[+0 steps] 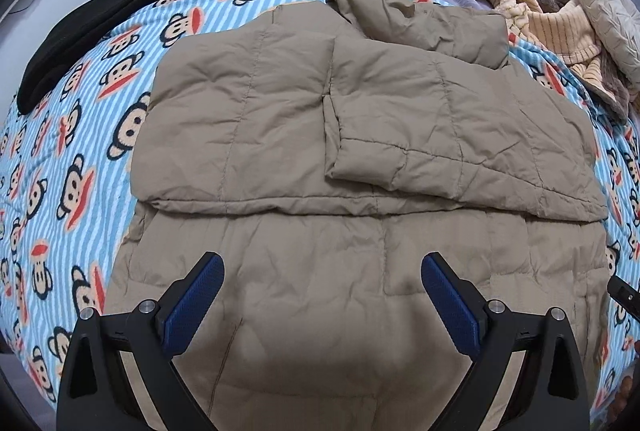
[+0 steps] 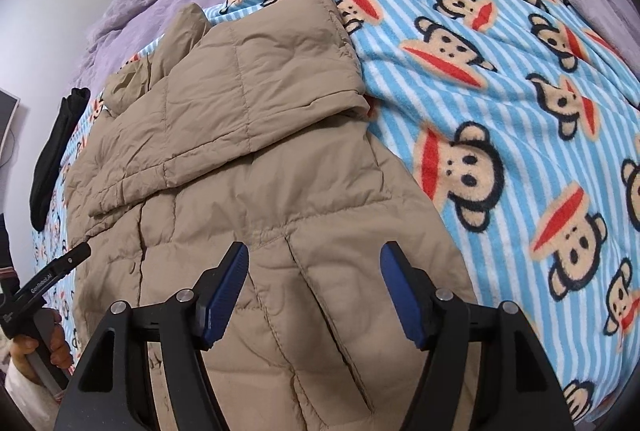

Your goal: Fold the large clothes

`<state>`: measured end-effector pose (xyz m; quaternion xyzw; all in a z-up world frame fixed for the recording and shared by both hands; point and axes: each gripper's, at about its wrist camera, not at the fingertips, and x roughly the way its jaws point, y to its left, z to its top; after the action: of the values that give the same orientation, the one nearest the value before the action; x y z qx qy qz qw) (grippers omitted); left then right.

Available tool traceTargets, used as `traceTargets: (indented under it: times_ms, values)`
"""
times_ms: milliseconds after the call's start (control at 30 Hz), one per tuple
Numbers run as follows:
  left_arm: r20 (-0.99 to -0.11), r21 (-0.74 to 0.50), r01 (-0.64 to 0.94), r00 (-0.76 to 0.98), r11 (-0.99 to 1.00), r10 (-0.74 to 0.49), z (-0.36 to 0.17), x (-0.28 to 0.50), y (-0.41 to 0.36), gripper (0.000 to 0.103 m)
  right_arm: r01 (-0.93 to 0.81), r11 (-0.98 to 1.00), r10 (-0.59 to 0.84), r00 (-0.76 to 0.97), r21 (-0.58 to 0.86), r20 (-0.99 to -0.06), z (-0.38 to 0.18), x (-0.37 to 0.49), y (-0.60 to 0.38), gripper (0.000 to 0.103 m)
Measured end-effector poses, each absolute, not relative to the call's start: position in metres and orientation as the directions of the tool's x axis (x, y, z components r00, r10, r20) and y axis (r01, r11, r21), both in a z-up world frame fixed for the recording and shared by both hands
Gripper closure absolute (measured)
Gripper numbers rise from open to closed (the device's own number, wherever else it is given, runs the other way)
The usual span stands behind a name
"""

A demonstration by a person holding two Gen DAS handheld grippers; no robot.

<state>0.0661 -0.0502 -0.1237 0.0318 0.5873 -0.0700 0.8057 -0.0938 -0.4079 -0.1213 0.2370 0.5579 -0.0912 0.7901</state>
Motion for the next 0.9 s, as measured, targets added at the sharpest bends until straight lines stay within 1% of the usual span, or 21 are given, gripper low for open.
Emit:
traceTargets:
  times_ms: [33, 67, 100, 267, 400, 533, 567, 900]
  values:
    - [-0.953, -0.034, 0.147, 0.295, 0.989, -0.076, -0.122, 0.062, -0.049, 0.004, 0.408, 0.869, 0.128, 0.36, 0.28, -0.924, -0.12, -0.097, -0.407, 0.031]
    - [-0.954, -0.039, 0.146, 0.289, 0.989, -0.08, -0.121, 0.057, -0.049, 0.004, 0.406, 0.867, 0.137, 0.361, 0.288, -0.923, -0.118, -0.101, -0.407, 0.027]
    - [-0.955, -0.045, 0.146, 0.283, 0.988, -0.086, -0.119, 0.051, -0.048, 0.004, 0.403, 0.865, 0.149, 0.361, 0.298, -0.921, -0.117, -0.104, -0.406, 0.018]
    - [-0.97, -0.039, 0.155, 0.232, 0.987, -0.075, -0.113, 0.02, -0.043, 0.004, 0.39, 0.863, 0.174, 0.368, 0.321, -0.914, -0.108, -0.118, -0.403, 0.018]
    - [-0.978, -0.029, 0.118, 0.204, 0.993, -0.053, -0.113, -0.003, -0.033, 0.004, 0.392, 0.861, 0.177, 0.364, 0.323, -0.914, -0.103, -0.13, -0.399, 0.018]
    - [-0.976, -0.018, 0.105, 0.212, 0.994, -0.04, -0.11, -0.022, -0.026, 0.003, 0.405, 0.856, 0.186, 0.341, 0.322, -0.922, -0.105, -0.141, -0.393, 0.018]
    - [-0.975, -0.014, 0.109, 0.22, 0.994, -0.038, -0.109, -0.026, -0.025, 0.001, 0.411, 0.853, 0.187, 0.334, 0.321, -0.924, -0.106, -0.144, -0.391, 0.018]
    - [-0.977, -0.035, 0.123, 0.203, 0.992, -0.059, -0.104, -0.049, 0.002, 0.001, 0.416, 0.843, 0.211, 0.327, 0.34, -0.921, -0.106, -0.17, -0.349, 0.017]
